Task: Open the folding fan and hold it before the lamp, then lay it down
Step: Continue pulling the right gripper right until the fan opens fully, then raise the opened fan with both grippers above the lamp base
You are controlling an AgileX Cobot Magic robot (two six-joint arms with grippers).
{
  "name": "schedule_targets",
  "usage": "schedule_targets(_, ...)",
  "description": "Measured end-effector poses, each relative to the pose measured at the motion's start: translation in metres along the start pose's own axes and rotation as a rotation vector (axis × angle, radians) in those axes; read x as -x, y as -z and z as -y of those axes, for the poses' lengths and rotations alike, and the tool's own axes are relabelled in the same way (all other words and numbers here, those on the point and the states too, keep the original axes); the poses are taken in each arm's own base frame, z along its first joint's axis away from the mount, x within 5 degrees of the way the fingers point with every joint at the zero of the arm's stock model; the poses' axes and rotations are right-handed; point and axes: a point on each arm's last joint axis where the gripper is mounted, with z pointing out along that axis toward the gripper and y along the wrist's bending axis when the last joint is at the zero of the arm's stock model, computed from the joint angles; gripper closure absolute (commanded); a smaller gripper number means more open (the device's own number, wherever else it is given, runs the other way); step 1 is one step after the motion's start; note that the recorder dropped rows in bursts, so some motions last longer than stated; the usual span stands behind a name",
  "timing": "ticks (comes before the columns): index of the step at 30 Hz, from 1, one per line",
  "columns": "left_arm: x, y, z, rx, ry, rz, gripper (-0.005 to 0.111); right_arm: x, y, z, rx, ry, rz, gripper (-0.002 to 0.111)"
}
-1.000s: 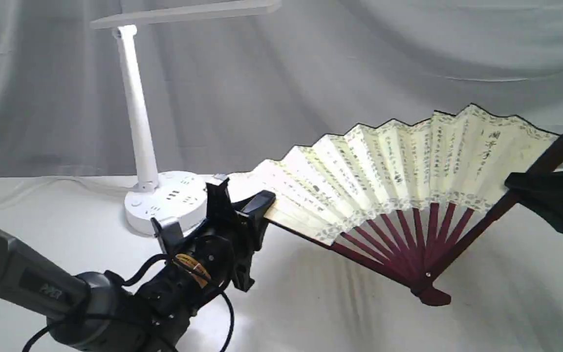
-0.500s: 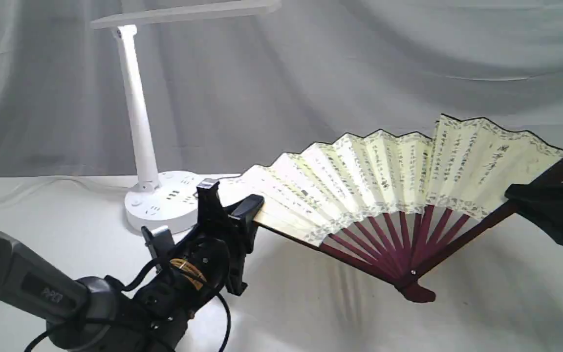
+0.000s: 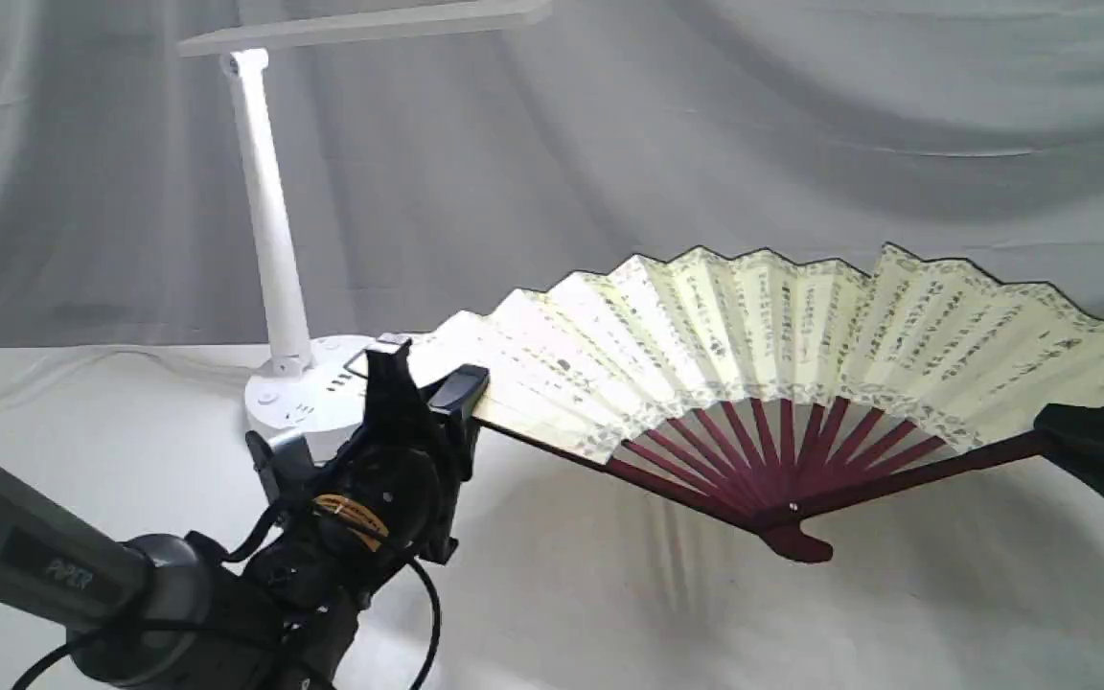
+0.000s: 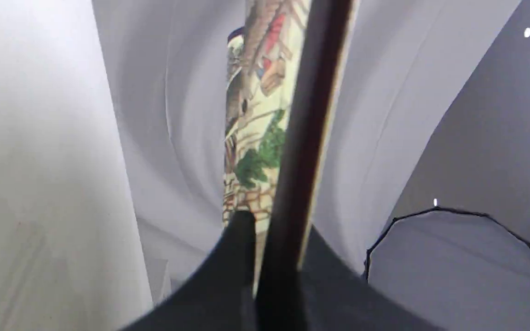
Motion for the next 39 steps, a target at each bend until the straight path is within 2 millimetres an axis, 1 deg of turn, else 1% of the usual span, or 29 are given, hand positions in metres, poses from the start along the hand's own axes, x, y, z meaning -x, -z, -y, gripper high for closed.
schedule_targets(6, 0.004, 0.000, 0.001, -0.005, 0.014, 0.046, 0.107, 0.002, 0.008, 0.000, 0.029, -0.003, 0.013, 0.108)
schedule_targets(12, 0.001, 0.000, 0.000, -0.004, 0.013, 0.043, 0.107, 0.003, 0.014, 0.002, 0.027, 0.005, 0.016, 0.108)
schedule_targets(15, -0.001, 0.002, 0.000, 0.000, 0.022, 0.059, 0.107, 0.003, 0.014, 0.002, 0.026, 0.006, 0.014, 0.108)
schedule_targets(21, -0.008, 0.013, -0.007, 0.029, 0.046, 0.102, 0.107, 0.003, 0.015, 0.002, 0.023, 0.007, 0.011, 0.108)
schedule_targets(39, -0.008, 0.013, -0.007, 0.031, 0.054, 0.115, 0.107, 0.003, 0.015, 0.002, 0.023, 0.011, 0.011, 0.108)
